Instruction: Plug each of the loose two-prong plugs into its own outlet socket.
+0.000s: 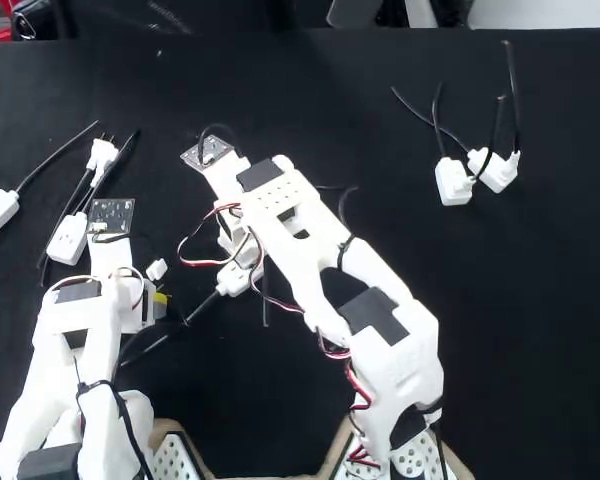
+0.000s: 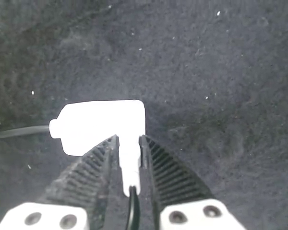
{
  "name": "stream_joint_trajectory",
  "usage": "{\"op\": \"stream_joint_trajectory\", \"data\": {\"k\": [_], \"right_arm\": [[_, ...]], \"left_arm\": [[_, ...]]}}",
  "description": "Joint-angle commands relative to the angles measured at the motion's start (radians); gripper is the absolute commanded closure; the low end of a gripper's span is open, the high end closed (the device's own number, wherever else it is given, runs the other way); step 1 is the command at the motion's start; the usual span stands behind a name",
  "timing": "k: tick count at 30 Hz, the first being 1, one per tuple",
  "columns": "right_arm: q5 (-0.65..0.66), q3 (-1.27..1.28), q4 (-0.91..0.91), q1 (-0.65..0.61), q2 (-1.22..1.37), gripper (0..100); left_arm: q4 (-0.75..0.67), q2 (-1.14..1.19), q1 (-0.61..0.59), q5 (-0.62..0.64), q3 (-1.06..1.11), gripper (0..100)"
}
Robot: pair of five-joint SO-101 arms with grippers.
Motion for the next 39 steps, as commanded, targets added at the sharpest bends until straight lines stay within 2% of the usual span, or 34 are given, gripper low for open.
{"op": "stream_joint_trajectory", "data": {"k": [1, 6, 11, 28, 35, 39], "right_arm": [[-0.009, 0.004, -0.044, -0.031, 0.010, 98.2], [-0.009, 0.002, -0.048, -0.031, 0.004, 97.6], [-0.011, 0.004, -0.043, -0.031, 0.005, 88.2], [0.003, -0.068, 0.052, -0.064, -0.209, 87.7], [0.169, -0.077, 0.055, -0.063, -0.277, 87.5], [0.222, -0.137, 0.107, -0.063, -0.355, 76.0]], "left_arm": [[0.003, -0.014, 0.018, -0.009, 0.005, 76], [0.003, -0.014, 0.018, -0.009, 0.005, 76], [0.003, -0.014, 0.018, -0.009, 0.005, 76], [0.003, -0.014, 0.018, -0.009, 0.005, 76], [0.003, -0.014, 0.018, -0.009, 0.005, 76], [0.003, -0.014, 0.018, -0.009, 0.005, 76]]}}
